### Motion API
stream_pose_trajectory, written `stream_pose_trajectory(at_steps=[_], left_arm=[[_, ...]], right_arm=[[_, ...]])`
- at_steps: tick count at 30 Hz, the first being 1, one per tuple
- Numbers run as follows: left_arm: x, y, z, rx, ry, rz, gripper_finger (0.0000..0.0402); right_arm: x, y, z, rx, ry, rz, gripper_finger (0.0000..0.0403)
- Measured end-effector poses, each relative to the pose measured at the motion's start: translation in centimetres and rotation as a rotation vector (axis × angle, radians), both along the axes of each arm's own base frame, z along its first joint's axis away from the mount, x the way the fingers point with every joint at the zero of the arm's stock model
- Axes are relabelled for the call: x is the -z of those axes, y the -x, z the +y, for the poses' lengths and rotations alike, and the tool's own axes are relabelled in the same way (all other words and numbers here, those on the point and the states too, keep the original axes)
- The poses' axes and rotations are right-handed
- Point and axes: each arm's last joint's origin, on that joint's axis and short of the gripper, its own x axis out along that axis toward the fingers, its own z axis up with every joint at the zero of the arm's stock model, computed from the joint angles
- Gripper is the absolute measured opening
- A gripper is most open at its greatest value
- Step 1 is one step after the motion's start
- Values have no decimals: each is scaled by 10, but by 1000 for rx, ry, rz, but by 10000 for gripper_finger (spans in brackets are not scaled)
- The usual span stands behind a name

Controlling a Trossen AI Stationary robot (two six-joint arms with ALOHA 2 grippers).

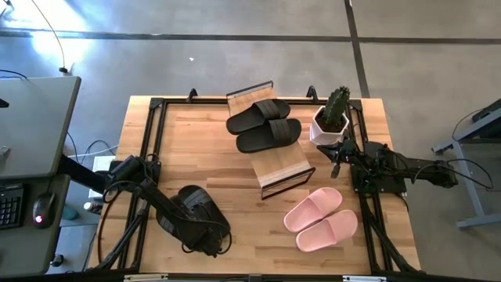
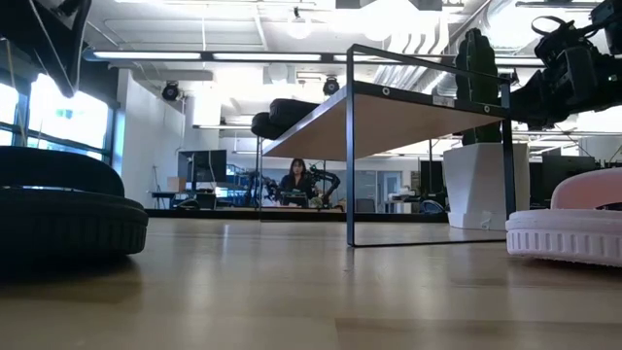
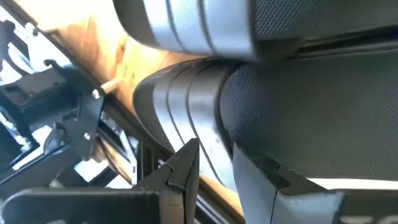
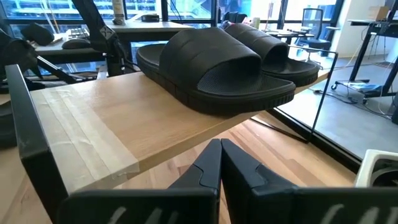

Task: Pick and place slides into the shelf
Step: Put the black slide under the shelf

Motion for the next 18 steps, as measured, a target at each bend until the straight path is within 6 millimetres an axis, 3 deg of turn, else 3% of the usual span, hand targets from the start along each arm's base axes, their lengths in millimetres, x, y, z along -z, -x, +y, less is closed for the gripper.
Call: stream_pose_trajectory(at_steps=[7, 18], left_arm=[[2, -2, -3, -58, 30, -18, 83], [4, -1, 0, 7, 0, -32, 83]], right_arm=[[0, 0, 0, 5, 2, 0, 0], [0, 0, 0, 8, 6, 1, 0]])
